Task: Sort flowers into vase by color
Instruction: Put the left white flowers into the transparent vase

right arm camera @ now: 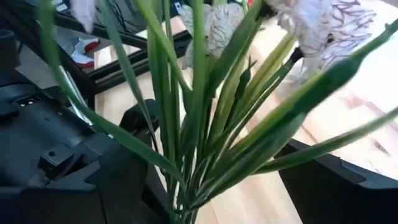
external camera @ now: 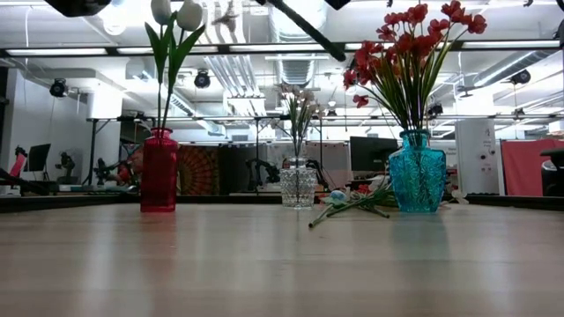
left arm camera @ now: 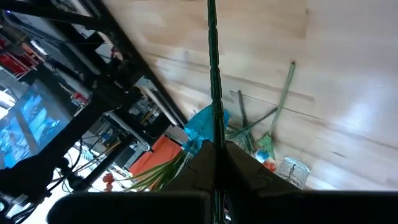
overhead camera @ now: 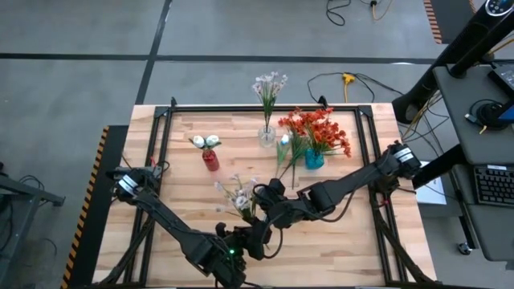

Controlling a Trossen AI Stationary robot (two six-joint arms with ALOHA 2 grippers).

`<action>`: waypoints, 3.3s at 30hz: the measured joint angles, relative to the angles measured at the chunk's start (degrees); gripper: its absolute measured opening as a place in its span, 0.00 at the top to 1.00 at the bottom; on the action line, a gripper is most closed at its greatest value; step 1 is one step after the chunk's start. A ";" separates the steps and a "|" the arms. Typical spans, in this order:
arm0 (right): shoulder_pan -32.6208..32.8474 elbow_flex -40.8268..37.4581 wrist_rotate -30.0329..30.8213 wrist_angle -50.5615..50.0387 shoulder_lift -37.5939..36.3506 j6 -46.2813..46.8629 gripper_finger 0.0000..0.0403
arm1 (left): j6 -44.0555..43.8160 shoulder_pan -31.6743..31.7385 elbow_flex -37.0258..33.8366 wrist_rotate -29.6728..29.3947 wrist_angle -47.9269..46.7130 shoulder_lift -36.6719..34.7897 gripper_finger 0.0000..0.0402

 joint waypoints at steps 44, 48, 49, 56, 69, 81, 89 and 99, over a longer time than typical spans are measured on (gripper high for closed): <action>-8.20 -0.08 6.24 2.52 -8.68 -17.38 0.91 | -56.72 0.22 0.33 1.75 -13.49 -10.39 0.58; -12.31 -0.06 10.01 5.55 -9.44 -23.41 0.91 | -64.20 0.09 -1.32 4.46 -15.97 -13.41 0.60; -13.44 -0.06 10.16 6.32 -9.44 -24.96 0.91 | -65.11 -0.07 -2.39 4.59 -15.70 -14.39 0.60; -20.06 -0.76 9.37 14.50 -9.51 -34.29 0.91 | -62.84 -0.42 -19.46 6.78 2.38 -27.34 0.64; -25.09 -17.98 9.09 37.00 -11.18 -43.64 0.91 | -37.79 5.58 -61.91 24.02 62.65 -67.82 0.74; -30.52 -24.97 11.17 42.99 -12.74 -42.59 0.91 | -34.16 13.78 -68.65 24.22 60.12 -82.71 0.76; -32.33 -24.74 11.09 45.56 -13.00 -43.20 0.91 | -34.34 16.87 -64.69 24.20 52.41 -81.98 0.76; -32.51 -24.76 9.35 47.84 -13.00 -48.98 0.91 | -33.00 20.20 -63.64 23.92 48.27 -82.11 0.76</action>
